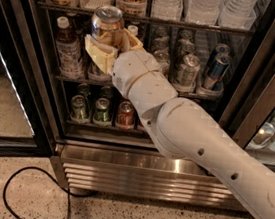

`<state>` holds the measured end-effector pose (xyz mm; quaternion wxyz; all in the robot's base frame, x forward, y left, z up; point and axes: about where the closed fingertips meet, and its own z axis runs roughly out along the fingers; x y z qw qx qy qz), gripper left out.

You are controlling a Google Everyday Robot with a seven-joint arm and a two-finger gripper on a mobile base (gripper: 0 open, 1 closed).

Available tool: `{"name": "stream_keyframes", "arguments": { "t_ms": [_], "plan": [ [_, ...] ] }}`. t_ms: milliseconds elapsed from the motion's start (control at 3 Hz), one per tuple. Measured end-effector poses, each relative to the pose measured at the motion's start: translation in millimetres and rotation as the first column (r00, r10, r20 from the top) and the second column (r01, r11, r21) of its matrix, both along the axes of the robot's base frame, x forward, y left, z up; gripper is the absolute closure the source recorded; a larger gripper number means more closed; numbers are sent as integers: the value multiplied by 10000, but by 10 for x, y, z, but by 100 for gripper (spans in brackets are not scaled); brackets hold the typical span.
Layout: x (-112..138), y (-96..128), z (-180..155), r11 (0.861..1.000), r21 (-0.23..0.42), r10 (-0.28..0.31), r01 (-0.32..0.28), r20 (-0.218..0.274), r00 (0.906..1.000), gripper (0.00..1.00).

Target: Pick orange can from top shelf of fridge

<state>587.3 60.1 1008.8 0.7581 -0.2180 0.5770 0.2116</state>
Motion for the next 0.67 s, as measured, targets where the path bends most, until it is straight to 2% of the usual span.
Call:
{"name": "stream_keyframes", "arguments": {
  "t_ms": [333,667],
  "plan": [
    [0,0,0,10000,0,1,-1,0,10000,100],
    [-113,-27,91,9981,96,610,-609,-56,9981,100]
  ]
}}
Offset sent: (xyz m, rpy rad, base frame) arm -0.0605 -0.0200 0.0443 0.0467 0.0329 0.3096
